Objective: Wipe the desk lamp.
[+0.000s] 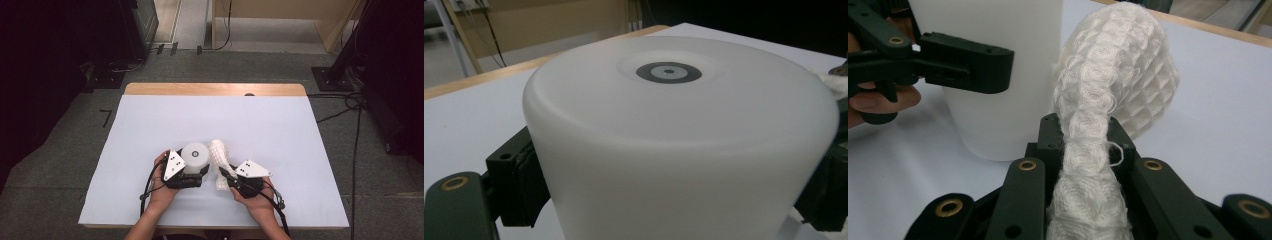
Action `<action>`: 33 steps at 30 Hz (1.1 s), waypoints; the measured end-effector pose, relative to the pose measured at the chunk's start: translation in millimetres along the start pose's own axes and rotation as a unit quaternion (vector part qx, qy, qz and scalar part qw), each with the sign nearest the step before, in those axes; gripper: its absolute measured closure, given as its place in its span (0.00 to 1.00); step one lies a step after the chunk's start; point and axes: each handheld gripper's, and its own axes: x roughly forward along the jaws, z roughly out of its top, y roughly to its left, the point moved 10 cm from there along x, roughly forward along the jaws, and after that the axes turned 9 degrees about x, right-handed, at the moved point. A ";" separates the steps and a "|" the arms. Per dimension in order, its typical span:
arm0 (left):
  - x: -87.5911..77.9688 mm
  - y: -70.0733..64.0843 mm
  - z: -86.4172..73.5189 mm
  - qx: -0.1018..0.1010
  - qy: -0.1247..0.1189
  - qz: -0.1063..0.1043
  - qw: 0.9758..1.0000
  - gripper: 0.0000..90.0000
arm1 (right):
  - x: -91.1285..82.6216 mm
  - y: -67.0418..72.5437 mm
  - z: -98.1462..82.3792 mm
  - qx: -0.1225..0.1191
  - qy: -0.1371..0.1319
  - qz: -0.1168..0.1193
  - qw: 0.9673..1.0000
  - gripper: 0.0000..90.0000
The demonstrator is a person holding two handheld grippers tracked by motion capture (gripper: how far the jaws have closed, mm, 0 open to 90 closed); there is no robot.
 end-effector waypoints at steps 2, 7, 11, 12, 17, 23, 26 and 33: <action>-0.3 -0.8 -0.4 0.013 0.000 -0.003 1.000 0.10 | 0.2 -1.8 -0.6 0.002 0.001 -0.002 1.000 0.84; -1.9 1.2 -1.8 0.007 0.006 0.016 1.000 0.08 | 0.3 -2.1 -0.9 0.002 0.001 -0.003 1.000 0.84; -4.7 4.2 -0.7 -0.019 0.011 0.032 0.999 0.02 | -0.2 -3.1 -0.9 0.003 0.000 -0.003 1.000 0.84; -4.6 4.1 -0.2 -0.028 0.013 0.037 0.999 0.01 | -0.3 -4.0 -0.9 0.004 -0.001 -0.004 1.000 0.84; -4.3 0.7 0.8 -0.043 0.036 0.079 0.995 0.01 | -0.8 -6.7 -1.2 0.015 -0.001 -0.006 1.000 0.83; -1.3 -4.2 -6.2 -0.037 0.056 0.113 0.991 0.09 | 0.0 -5.5 -2.2 0.024 0.002 -0.002 1.000 0.83; -1.3 -4.2 -5.5 -0.030 0.056 0.103 0.993 0.09 | 0.7 -3.2 -3.1 0.021 0.003 -0.001 1.000 0.83; -10.8 -2.3 12.5 -0.027 0.009 0.049 0.998 0.09 | 3.4 1.0 -6.5 0.023 0.009 0.002 1.000 0.83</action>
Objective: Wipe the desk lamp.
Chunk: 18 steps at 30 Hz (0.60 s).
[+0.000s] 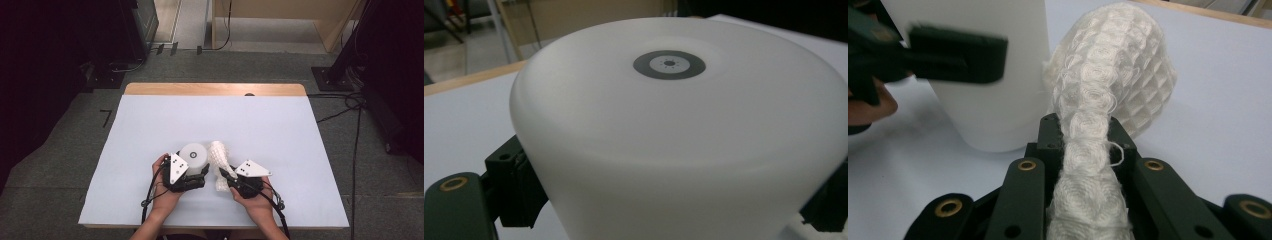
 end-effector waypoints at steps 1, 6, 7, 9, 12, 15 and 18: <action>-1.8 0.2 3.1 -0.004 -0.009 -0.009 1.000 0.10 | 1.3 1.0 -1.2 -0.004 0.002 0.002 1.000 0.83; -8.1 -0.5 11.3 -0.002 -0.027 -0.035 0.999 0.10 | 4.5 9.8 -3.0 -0.008 0.004 0.009 1.000 0.83; -7.5 -3.3 10.8 -0.002 -0.027 -0.044 0.999 0.10 | 3.9 11.7 -2.2 -0.010 0.002 0.012 1.000 0.83; -5.9 -7.6 9.4 0.006 -0.025 -0.052 0.998 0.10 | 1.6 15.2 1.5 -0.016 -0.006 0.017 1.000 0.84; -2.9 -13.4 5.7 0.017 -0.015 -0.062 0.998 0.10 | -2.9 15.9 7.6 -0.026 -0.018 0.015 0.999 0.84; -0.2 -18.1 2.3 0.023 -0.007 -0.073 0.997 0.10 | -10.3 14.2 17.3 -0.031 -0.038 0.014 0.999 0.84; 2.2 -21.1 -1.0 0.031 0.000 -0.078 0.996 0.10 | -18.6 15.2 26.8 -0.037 -0.057 0.016 0.998 0.84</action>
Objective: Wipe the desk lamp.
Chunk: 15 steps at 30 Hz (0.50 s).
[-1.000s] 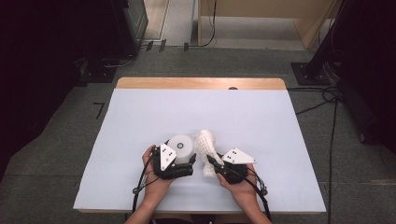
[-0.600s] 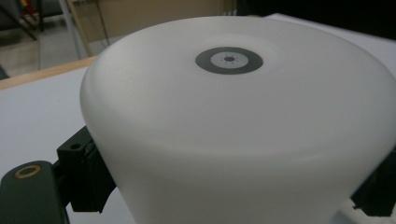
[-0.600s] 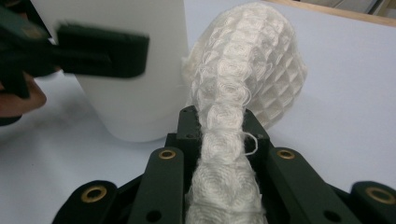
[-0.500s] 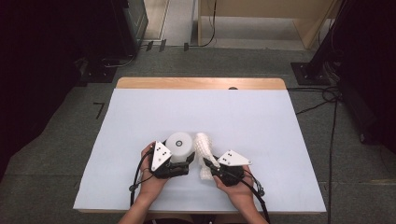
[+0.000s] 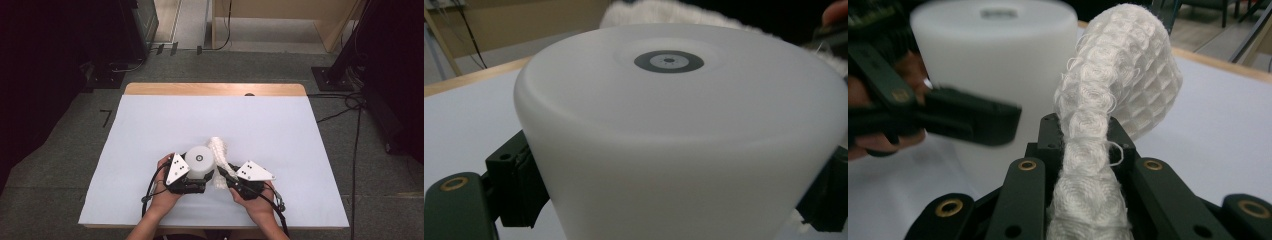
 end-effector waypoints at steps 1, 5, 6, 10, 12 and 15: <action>0.5 -0.1 -0.8 0.001 0.001 -0.001 1.000 0.10 | -2.5 0.4 3.7 -0.005 -0.006 0.000 1.000 0.84; -0.4 3.5 -0.9 -0.006 -0.004 -0.002 1.000 0.10 | -5.7 3.5 7.7 -0.024 -0.011 0.001 1.000 0.84; -1.7 5.3 -0.2 -0.009 -0.006 0.000 1.000 0.10 | -4.3 3.8 5.5 -0.023 -0.007 0.000 1.000 0.84; -8.7 11.4 6.5 -0.020 -0.023 0.000 1.000 0.10 | 10.4 4.1 -16.3 -0.013 0.038 0.001 0.999 0.84; -10.9 13.5 9.0 -0.025 -0.031 0.000 0.999 0.10 | 16.3 4.2 -25.9 -0.006 0.060 0.002 0.998 0.84; -10.7 13.4 8.8 -0.029 -0.034 -0.002 0.999 0.10 | 19.3 5.8 -29.9 -0.005 0.070 0.003 0.998 0.84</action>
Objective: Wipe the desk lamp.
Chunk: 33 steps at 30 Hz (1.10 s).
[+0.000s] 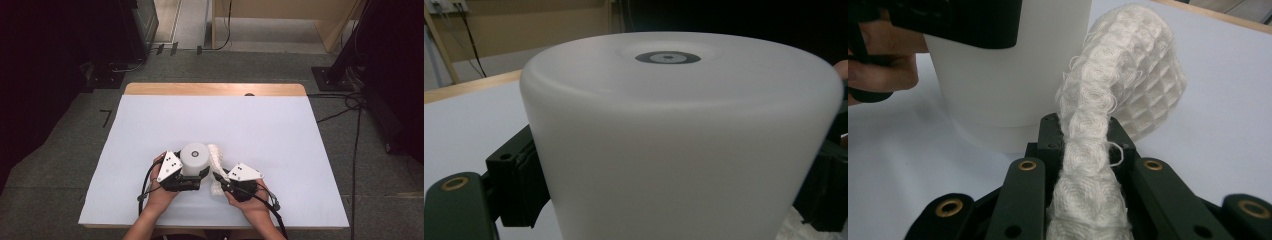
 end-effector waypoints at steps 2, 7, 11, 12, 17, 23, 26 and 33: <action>1.2 -1.4 -1.2 0.002 0.002 -0.003 1.000 0.10 | -2.8 -1.0 4.5 -0.003 -0.008 -0.003 1.000 0.84; 7.5 -7.6 -7.0 0.025 0.014 -0.001 1.000 0.10 | -19.2 -2.2 25.3 -0.002 -0.043 -0.004 0.999 0.84; 9.3 -6.1 -8.7 0.035 0.010 0.004 0.999 0.10 | -21.5 -5.4 26.7 -0.006 -0.045 -0.008 0.999 0.84; 9.7 -5.0 -10.0 0.037 0.010 0.008 0.999 0.10 | -20.2 -7.4 24.0 0.000 -0.039 -0.011 0.999 0.84; 15.0 0.0 -21.9 0.052 0.027 0.019 0.998 0.10 | -15.5 -15.3 17.2 0.007 -0.028 -0.023 0.999 0.84; 14.7 3.2 -26.6 0.045 0.025 0.025 0.998 0.09 | -13.4 -18.5 14.4 0.011 -0.026 -0.024 0.999 0.84; 13.3 3.3 -27.7 0.026 0.028 0.022 0.999 0.07 | -11.8 -19.5 11.0 0.011 -0.019 -0.026 0.999 0.84; 10.4 -2.4 -26.6 -0.008 0.045 0.088 0.995 0.00 | -12.4 -23.4 10.0 0.014 -0.020 -0.030 0.999 0.84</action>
